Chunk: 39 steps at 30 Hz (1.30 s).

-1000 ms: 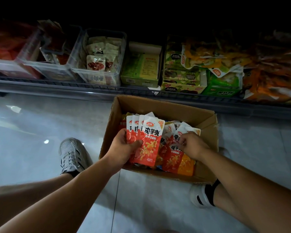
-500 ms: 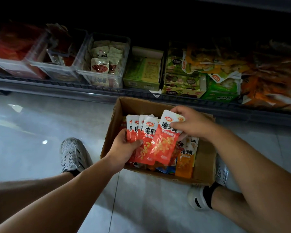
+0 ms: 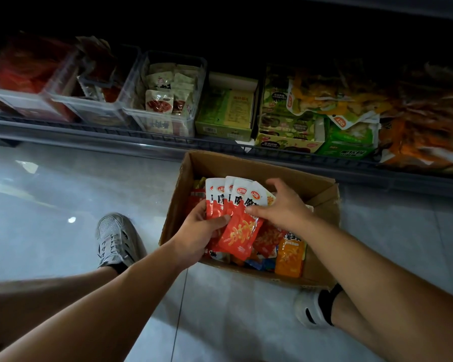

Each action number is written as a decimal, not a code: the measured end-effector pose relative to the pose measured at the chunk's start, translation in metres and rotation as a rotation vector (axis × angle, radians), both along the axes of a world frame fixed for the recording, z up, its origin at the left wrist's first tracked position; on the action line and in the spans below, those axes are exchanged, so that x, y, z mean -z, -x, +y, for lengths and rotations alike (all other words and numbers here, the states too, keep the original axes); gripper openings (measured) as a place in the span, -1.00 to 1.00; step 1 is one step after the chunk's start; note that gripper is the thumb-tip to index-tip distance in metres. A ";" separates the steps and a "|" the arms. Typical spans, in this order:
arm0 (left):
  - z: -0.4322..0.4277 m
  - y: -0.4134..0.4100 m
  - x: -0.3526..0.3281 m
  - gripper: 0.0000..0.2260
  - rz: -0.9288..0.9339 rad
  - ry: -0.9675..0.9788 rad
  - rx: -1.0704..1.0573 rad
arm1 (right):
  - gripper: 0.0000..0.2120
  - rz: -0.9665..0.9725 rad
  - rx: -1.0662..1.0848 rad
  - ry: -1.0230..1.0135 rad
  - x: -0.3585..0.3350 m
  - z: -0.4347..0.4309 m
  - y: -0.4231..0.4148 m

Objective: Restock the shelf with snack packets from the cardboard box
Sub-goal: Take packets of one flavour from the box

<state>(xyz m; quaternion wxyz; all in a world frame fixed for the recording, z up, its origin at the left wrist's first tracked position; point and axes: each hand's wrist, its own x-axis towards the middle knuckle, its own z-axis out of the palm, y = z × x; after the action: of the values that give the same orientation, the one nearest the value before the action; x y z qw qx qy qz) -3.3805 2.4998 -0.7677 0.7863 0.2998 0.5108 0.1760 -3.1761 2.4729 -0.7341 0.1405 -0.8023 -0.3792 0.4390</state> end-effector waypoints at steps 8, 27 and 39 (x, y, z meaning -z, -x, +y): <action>0.001 -0.001 -0.006 -0.34 0.100 -0.077 0.120 | -0.38 0.190 0.024 -0.103 0.002 -0.003 0.012; 0.003 0.009 0.007 -0.45 0.218 -0.137 0.054 | -0.28 -0.373 -0.086 0.101 0.103 -0.053 -0.054; 0.003 0.010 0.009 -0.44 0.245 -0.140 0.068 | -0.58 -0.259 -0.104 -0.042 0.102 -0.051 -0.053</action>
<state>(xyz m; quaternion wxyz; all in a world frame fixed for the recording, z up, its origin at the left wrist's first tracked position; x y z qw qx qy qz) -3.3909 2.5025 -0.7770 0.7007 0.3904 0.5789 0.1467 -3.1234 2.4216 -0.8362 0.0843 -0.8285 -0.4441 0.3306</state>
